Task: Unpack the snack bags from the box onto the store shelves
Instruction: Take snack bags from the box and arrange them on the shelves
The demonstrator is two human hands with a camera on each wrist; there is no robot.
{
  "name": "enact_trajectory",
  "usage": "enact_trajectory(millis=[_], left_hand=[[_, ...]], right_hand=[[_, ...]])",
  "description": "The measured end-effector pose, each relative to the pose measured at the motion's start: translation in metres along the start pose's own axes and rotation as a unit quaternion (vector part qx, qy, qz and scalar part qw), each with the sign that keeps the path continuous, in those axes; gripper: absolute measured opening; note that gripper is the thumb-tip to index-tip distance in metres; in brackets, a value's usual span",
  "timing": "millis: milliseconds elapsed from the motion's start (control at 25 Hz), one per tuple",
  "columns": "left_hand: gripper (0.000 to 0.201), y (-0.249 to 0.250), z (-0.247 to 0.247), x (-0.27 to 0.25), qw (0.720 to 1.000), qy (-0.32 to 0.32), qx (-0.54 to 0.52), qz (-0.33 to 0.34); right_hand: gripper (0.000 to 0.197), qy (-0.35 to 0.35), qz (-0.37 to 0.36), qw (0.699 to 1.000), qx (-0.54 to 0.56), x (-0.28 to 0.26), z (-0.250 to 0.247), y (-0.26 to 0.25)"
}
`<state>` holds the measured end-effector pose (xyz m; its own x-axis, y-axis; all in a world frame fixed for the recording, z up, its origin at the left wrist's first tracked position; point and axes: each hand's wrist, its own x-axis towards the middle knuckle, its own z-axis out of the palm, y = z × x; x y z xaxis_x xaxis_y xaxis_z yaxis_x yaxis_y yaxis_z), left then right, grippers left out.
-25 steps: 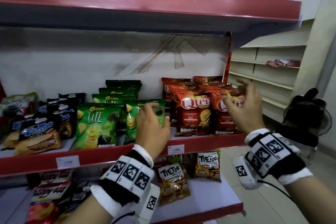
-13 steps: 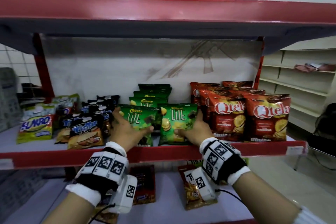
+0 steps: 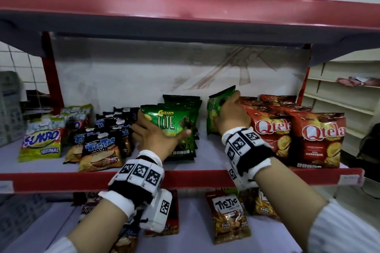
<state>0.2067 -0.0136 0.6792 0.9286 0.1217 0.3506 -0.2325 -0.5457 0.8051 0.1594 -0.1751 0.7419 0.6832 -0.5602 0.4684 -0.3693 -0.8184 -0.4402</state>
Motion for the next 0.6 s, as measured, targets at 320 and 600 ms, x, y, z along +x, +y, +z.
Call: enact_trajectory(millis=[320, 600], left_hand=[[0.149, -0.012, 0.004, 0.015, 0.999, -0.025, -0.031, -0.005], [0.148, -0.023, -0.002, 0.022, 0.998, -0.041, -0.037, 0.002]], right_hand=[[0.077, -0.041, 0.067, 0.997, 0.023, 0.062, 0.038, -0.01], [0.079, -0.052, 0.106, 0.991, 0.06, 0.081, 0.057, -0.008]])
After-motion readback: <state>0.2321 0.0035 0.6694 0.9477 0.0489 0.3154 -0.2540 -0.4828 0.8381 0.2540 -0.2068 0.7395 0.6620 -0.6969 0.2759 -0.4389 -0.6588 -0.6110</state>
